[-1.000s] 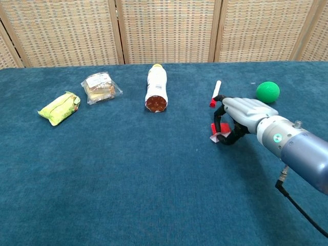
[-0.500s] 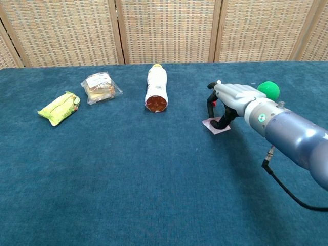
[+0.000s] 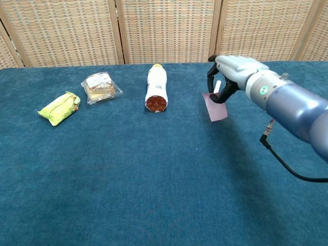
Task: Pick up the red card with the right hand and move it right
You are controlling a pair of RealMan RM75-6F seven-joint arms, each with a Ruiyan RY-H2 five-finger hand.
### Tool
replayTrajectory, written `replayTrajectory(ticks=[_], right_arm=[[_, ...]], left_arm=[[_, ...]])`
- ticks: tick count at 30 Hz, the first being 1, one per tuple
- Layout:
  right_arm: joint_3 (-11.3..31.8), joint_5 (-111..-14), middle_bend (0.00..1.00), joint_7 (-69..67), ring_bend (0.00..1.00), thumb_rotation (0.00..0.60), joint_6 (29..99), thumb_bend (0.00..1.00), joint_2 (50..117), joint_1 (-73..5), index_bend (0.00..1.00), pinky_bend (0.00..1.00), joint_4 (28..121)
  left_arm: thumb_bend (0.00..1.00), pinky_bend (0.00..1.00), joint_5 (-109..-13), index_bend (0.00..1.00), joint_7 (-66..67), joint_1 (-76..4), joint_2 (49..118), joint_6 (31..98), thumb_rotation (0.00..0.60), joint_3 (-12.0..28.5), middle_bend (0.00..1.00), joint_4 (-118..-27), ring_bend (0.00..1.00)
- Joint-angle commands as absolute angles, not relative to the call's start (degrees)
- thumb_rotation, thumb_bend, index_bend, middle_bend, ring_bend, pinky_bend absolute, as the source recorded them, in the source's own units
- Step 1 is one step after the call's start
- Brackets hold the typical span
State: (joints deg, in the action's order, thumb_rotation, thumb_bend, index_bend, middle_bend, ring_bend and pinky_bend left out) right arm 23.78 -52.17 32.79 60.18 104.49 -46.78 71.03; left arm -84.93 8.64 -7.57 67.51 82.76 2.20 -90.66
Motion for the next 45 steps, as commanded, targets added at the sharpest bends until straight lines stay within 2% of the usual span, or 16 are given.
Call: replayTrajectory(ticks=[1,7,10,16,20,27,32,39,45], right_arm=[[24.01,-52.61,0.08,33.19,0.00,0.600,61.71,0.58,102.73,-46.60,0.62,0.00,73.75],[23.80,-53.43,0.08,32.88,0.00,0.600,64.28,0.58,99.31,-45.34,0.62,0.00,79.67],[24.00,-53.87,0.07,28.50,0.00,0.600,65.30,0.58,96.00,-42.56,0.62,0.00,86.74],[21.27,-57.93,0.07,18.67,0.00,0.600,66.74,0.58,87.82,-35.64,0.62,0.00,97.22],[18.52,-63.48,0.07,12.99,0.00,0.600,70.13,0.57,83.43,-30.98,0.62,0.00,100.00],[13.58,-71.27,0.07,3.83,0.00,0.600,73.27,0.56,78.22,-25.09,0.62,0.00,102.75],[9.18,-78.16,0.07,-1.61,0.00,0.600,77.90,0.56,76.23,-20.54,0.63,0.00,100.85],[2.84,-84.64,0.07,-19.38,0.00,0.600,80.33,0.56,72.52,-14.77,0.63,0.00,98.90],[-1.96,-90.87,0.07,-34.29,0.00,0.600,80.26,0.56,67.41,-12.75,0.64,0.00,99.54]], left_arm=[[0.10,0.07,-85.07,0.00,8.67,-7.53,67.47,82.94,0.600,2.19,0.00,-90.79,0.00],[0.10,0.07,-85.30,0.00,8.48,-7.43,67.28,83.27,0.600,2.17,0.00,-91.04,0.00],[0.10,0.07,-85.72,0.00,8.38,-7.39,67.17,83.46,0.600,2.03,0.00,-91.24,0.00],[0.09,0.07,-86.93,0.00,8.91,-7.03,67.10,84.55,0.600,1.67,0.00,-91.63,0.00],[0.10,0.07,-88.57,0.00,9.79,-6.68,67.11,86.00,0.600,1.35,0.00,-92.23,0.00],[0.10,0.07,-90.22,0.00,10.77,-6.11,67.06,87.49,0.600,0.86,0.00,-93.02,0.00],[0.10,0.07,-91.54,0.00,10.94,-5.50,66.81,89.07,0.600,0.64,0.00,-93.56,0.00],[0.09,0.07,-92.42,0.00,10.78,-5.30,66.61,89.59,0.600,0.53,0.00,-93.76,0.00],[0.09,0.07,-93.06,0.00,11.22,-5.32,66.91,89.51,0.600,0.33,0.00,-93.58,0.00]])
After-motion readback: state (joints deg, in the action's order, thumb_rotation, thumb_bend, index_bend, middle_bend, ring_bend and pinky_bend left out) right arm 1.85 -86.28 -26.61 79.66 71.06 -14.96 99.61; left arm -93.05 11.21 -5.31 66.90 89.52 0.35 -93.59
